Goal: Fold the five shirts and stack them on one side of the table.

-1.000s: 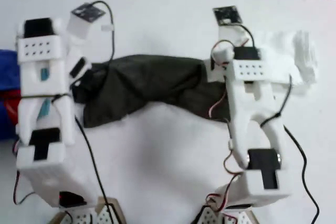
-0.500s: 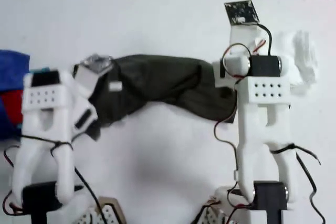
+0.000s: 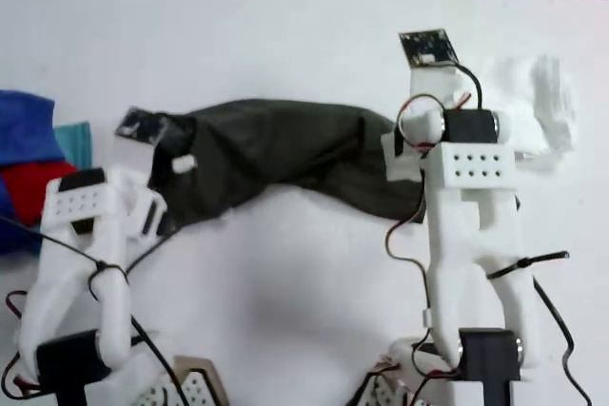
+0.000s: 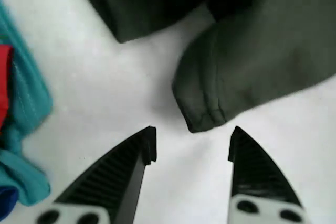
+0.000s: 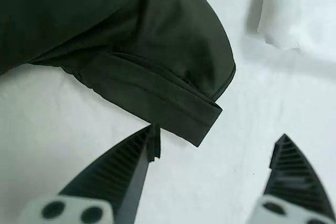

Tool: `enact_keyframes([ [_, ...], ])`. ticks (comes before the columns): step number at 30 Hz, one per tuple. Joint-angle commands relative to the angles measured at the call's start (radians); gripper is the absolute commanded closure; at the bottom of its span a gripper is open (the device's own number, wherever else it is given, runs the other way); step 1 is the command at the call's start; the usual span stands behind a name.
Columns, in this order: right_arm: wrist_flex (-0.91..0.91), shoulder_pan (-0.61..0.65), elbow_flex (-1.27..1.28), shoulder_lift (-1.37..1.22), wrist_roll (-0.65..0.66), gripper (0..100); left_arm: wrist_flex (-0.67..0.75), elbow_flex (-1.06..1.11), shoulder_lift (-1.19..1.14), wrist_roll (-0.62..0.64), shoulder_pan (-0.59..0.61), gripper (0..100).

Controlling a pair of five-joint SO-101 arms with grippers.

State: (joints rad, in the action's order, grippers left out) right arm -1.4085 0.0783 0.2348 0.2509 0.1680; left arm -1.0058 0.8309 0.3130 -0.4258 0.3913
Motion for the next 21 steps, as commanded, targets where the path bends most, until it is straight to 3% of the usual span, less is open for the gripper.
enact_keyframes([
  [1, 0.001, -0.004, -0.005, 0.053, 0.002, 68.7, 0.029, -0.001, 0.035, 0.066, -0.003, 76],
  [10, 0.013, -0.007, -0.005, 0.053, 0.002, 70.0, 0.055, 0.001, 0.017, 0.120, -0.037, 76],
  [21, -0.027, -0.012, -0.002, 0.054, 0.002, 70.0, 0.057, -0.101, -0.259, 0.175, -0.035, 76],
])
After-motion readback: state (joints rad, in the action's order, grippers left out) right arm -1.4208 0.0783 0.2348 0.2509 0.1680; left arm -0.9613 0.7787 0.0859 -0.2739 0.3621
